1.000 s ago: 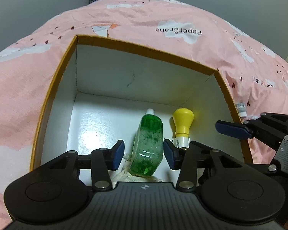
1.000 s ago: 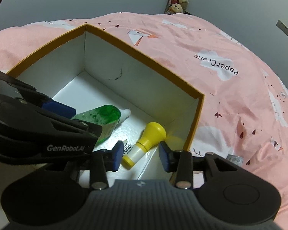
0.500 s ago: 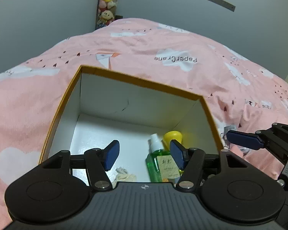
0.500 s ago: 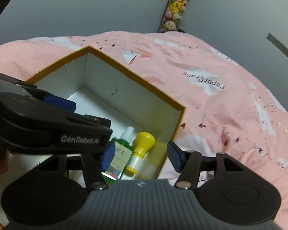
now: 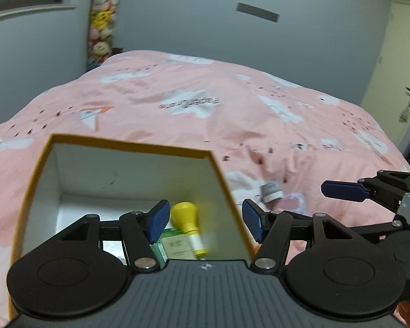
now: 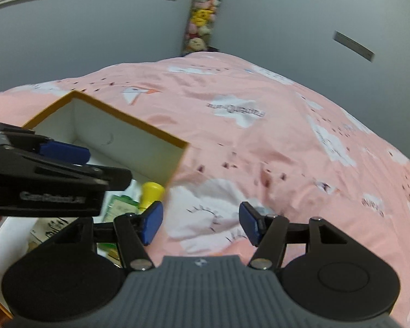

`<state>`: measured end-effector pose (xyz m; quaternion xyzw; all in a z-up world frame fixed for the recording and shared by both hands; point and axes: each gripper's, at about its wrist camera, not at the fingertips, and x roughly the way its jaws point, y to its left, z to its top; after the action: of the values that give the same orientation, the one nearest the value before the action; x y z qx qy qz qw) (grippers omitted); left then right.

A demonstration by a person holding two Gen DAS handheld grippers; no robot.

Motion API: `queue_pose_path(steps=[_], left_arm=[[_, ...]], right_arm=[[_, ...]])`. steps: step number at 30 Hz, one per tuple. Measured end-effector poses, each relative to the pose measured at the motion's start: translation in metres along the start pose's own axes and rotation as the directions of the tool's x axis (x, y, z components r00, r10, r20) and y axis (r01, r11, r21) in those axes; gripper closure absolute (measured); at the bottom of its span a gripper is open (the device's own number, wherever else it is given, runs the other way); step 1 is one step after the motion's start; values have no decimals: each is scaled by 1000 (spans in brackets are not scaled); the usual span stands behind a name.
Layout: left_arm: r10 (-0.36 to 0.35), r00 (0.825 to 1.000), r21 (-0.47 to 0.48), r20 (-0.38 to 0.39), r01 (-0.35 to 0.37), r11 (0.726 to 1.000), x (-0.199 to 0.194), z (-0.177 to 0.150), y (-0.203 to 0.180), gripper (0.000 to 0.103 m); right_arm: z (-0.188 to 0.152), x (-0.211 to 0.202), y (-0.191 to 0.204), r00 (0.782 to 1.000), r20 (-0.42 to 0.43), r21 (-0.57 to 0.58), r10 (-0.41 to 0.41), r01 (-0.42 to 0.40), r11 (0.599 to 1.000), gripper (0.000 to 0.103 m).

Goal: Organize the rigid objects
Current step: 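Move the left tool to the peach lotion bottle and grasp it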

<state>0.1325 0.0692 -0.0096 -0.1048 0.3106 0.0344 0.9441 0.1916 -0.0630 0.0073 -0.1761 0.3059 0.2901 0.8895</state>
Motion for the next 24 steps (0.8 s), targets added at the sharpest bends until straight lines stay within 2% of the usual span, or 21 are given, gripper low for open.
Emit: queue_pose_path(steps=[9,15,24], left_arm=[[-94,995,131,-19,96,987,8,2,-42,32],[-171,981,199,-90,186,962,25,2,-64,32],[-184,968,273,-171,226,935,57,1,-83,32]], right_arm=[[-34,-6,-44,998,-42,163,-44,51,985,41],[-52,-6,-61,997,-51,229,-54,64,971,41],[-67,19,-77,997,-78,279,-19,40,959,50]])
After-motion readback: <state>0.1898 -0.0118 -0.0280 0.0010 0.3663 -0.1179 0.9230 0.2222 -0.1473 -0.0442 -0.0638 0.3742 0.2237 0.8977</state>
